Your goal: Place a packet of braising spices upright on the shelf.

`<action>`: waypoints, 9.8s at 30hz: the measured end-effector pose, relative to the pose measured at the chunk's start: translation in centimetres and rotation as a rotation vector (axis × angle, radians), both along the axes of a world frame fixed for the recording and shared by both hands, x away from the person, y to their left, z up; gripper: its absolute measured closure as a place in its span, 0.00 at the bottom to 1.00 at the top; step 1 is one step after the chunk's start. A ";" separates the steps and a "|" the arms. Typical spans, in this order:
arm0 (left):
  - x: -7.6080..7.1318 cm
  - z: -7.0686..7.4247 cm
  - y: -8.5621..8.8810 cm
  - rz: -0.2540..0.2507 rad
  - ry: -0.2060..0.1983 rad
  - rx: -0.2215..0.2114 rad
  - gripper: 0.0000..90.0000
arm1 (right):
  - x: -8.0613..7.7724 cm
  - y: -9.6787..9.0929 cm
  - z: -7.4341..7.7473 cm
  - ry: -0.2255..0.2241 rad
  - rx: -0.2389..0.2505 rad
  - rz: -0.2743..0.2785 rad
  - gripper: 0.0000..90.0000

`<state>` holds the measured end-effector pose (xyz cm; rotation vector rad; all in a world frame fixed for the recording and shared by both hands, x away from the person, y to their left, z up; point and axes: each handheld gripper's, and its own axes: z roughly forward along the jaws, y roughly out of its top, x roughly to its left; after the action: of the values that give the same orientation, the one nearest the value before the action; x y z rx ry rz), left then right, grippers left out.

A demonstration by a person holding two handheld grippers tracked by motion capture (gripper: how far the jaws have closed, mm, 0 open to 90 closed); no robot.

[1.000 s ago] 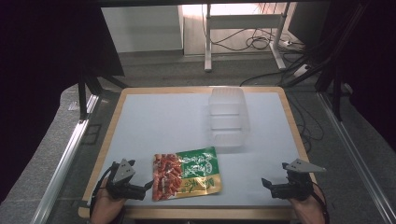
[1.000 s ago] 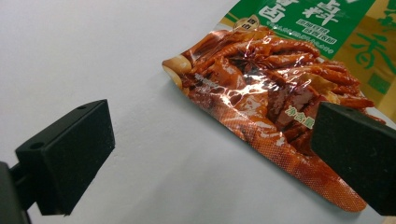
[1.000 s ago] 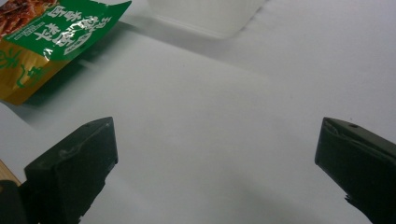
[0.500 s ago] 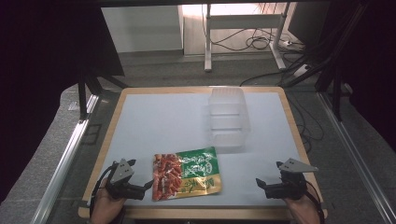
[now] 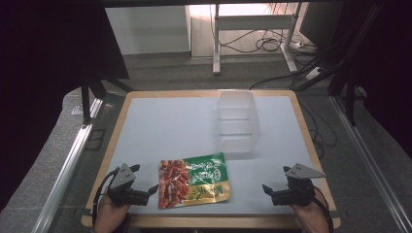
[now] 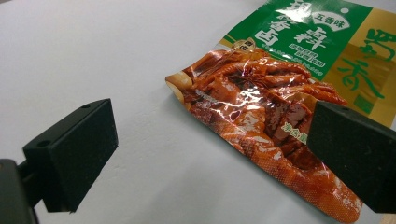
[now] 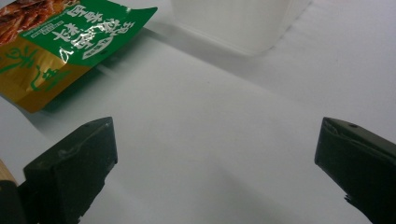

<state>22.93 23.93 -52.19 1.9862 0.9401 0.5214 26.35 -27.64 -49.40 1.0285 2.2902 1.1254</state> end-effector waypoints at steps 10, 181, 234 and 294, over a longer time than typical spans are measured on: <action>0.0 0.0 0.0 0.012 0.004 0.000 0.02 | 0.4 1.2 -0.2 0.011 0.024 0.034 0.00; -0.2 0.3 -0.5 0.009 -0.018 0.044 0.00 | 10.4 18.4 16.4 0.019 0.132 0.426 1.00; -0.3 0.3 -0.5 0.008 -0.022 0.043 0.00 | 18.5 13.9 21.3 0.000 0.078 0.285 1.00; -0.3 0.3 -0.7 0.009 -0.017 0.055 0.00 | 19.1 9.8 17.1 -0.003 -0.028 0.191 0.50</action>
<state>22.63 23.22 -51.92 2.0241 0.9336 0.5734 45.40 -17.79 -32.25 0.8114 2.4359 1.1623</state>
